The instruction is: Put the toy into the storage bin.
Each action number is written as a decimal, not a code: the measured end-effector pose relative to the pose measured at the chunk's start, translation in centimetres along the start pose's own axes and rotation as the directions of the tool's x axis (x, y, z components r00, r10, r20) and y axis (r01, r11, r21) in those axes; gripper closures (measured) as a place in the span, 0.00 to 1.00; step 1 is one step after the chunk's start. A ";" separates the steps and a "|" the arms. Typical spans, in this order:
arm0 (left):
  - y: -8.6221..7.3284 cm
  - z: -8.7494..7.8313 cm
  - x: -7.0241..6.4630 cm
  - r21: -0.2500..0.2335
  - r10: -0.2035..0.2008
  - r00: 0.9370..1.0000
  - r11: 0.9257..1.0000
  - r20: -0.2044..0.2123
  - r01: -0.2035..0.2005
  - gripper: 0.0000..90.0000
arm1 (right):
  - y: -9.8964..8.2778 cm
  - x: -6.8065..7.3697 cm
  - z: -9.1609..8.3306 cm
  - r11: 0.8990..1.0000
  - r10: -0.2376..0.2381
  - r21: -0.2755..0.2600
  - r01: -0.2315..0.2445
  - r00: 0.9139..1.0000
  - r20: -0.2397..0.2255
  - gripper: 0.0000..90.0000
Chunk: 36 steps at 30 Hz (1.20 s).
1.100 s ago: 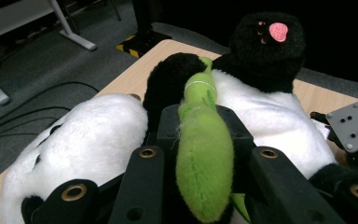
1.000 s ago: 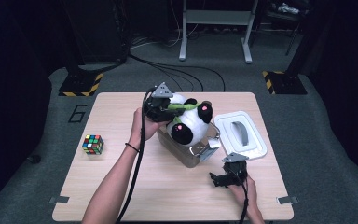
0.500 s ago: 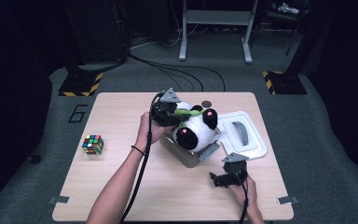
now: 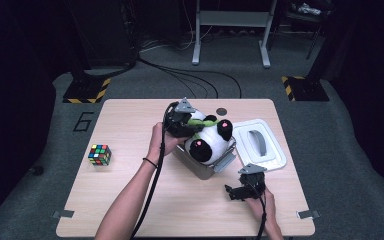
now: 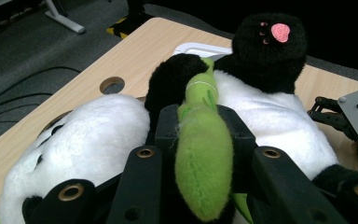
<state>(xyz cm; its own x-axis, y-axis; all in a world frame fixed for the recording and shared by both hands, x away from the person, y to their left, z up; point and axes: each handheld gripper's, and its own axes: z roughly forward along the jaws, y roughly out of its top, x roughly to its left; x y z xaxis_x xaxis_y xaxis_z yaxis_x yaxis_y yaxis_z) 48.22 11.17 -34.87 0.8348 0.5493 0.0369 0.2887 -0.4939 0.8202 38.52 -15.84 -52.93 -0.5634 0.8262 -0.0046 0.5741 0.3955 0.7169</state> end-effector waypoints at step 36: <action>-1.8 -1.3 -0.8 0.070 -0.135 0.988 0.988 -0.075 0.141 0.11 | 0.0 0.0 0.0 1.000 0.000 0.000 0.000 1.000 0.002 0.00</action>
<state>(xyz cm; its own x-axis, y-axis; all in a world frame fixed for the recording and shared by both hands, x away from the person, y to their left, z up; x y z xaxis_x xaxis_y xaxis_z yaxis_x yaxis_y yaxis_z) 46.40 12.45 -35.68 0.7505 0.6601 -0.0318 0.4352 -0.4574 0.7755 38.53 -15.84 -52.93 -0.5622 0.8270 -0.0065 0.5737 0.3956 0.7172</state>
